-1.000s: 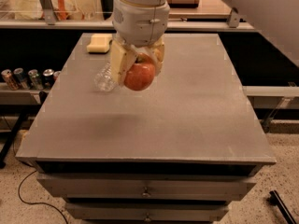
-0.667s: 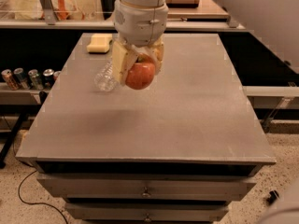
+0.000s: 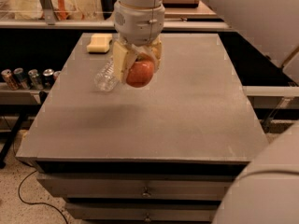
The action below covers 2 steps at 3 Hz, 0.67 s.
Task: Pick apple
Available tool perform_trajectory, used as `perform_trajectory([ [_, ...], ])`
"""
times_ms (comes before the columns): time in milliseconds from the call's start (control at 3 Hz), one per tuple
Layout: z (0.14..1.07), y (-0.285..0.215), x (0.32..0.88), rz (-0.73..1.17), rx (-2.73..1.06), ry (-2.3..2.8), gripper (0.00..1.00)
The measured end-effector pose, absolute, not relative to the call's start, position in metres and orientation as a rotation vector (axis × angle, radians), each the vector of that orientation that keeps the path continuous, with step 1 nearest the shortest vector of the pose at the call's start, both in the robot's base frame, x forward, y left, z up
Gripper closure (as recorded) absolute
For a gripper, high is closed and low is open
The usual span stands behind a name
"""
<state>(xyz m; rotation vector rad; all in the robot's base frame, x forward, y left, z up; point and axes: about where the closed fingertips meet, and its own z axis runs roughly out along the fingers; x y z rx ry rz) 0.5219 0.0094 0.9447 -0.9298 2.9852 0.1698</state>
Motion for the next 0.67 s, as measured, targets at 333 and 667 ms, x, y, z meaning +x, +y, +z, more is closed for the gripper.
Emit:
perform_trajectory([
  [333, 0.9452, 0.0155, 0.5302, 0.191, -0.914, 2.947, 0.82],
  [667, 0.9457, 0.0196, 0.5358, 0.205, -0.903, 2.921, 0.59],
])
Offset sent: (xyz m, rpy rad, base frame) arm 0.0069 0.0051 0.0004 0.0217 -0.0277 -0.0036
